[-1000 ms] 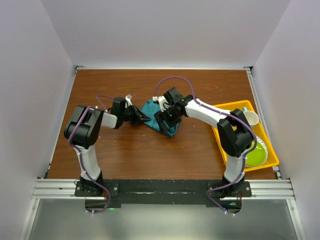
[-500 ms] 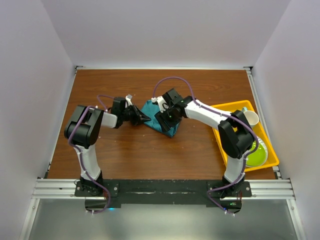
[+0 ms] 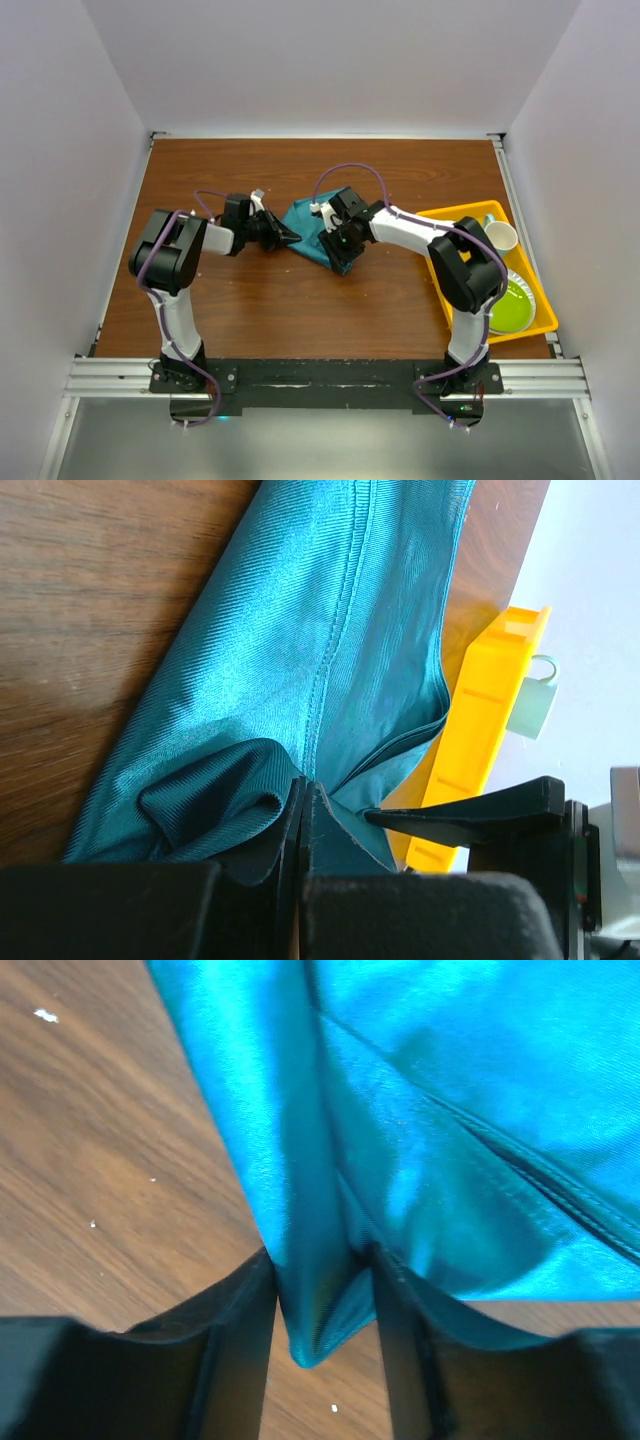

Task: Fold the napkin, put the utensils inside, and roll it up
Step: Roll the napkin with the utensil

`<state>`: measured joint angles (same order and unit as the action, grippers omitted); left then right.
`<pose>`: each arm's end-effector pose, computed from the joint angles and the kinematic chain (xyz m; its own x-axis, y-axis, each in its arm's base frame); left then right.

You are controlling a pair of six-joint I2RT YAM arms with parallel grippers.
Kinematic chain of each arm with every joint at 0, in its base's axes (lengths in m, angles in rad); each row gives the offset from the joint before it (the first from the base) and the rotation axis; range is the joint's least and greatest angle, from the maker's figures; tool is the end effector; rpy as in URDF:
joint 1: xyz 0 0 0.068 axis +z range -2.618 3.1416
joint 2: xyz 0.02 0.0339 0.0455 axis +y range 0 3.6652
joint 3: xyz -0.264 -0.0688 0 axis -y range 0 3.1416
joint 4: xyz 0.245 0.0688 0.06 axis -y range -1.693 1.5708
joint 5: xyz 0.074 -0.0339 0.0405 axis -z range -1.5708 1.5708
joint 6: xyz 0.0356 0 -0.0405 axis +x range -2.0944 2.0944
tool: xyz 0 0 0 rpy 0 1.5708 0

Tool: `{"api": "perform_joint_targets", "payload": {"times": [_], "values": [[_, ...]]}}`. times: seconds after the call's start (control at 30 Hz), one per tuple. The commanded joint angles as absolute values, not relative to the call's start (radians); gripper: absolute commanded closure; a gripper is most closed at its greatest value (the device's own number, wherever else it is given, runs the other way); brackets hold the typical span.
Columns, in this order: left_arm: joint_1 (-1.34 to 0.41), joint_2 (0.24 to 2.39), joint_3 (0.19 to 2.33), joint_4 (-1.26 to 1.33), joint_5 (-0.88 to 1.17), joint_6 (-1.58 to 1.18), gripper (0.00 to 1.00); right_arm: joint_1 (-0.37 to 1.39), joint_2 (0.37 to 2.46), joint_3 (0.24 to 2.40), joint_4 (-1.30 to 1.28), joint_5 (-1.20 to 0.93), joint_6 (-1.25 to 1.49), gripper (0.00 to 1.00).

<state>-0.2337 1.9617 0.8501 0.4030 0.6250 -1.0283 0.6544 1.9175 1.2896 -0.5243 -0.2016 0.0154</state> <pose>0.3464 -0.1039 0.0976 -0.8578 -0.5097 -0.0659 -0.2221 0.4833 -0.8468 0.3031 0.2415 0.1669 -0.7350 -0.5449 -0.4036 -0.6497 0.7363 0.1892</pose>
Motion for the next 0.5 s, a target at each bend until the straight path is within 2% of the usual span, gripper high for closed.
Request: {"api": "perform_joint_targets", "payload": {"times": [0.0, 0.07, 0.17, 0.23, 0.27, 0.37, 0.4, 0.47], "values": [[-0.209, 2.023, 0.830, 0.255, 0.558, -0.951, 1.00, 0.643, 1.916, 1.259, -0.528, -0.184, 0.018, 0.68], [-0.207, 2.025, 0.828, 0.253, 0.560, -0.950, 1.00, 0.643, 1.916, 1.259, -0.529, -0.239, 0.023, 0.78], [-0.204, 2.032, 0.831, 0.253, 0.564, -0.950, 1.00, 0.641, 1.925, 1.292, -0.564, -0.265, 0.037, 0.80], [-0.204, 2.034, 0.834, 0.249, 0.571, -0.946, 1.00, 0.644, 1.911, 1.322, -0.580, -0.233, 0.044, 0.71], [-0.204, 2.034, 0.838, 0.241, 0.571, -0.946, 1.00, 0.644, 1.905, 1.336, -0.601, -0.210, 0.044, 0.61], [-0.204, 2.034, 0.841, 0.230, 0.571, -0.942, 1.00, 0.675, 1.876, 1.406, -0.643, -0.109, 0.015, 0.45], [-0.204, 2.034, 0.842, 0.229, 0.571, -0.943, 1.00, 0.686, 1.868, 1.437, -0.649, -0.088, 0.006, 0.37], [-0.204, 2.034, 0.842, 0.222, 0.574, -0.953, 1.00, 0.713, 1.864, 1.468, -0.657, -0.040, -0.041, 0.32]]}}
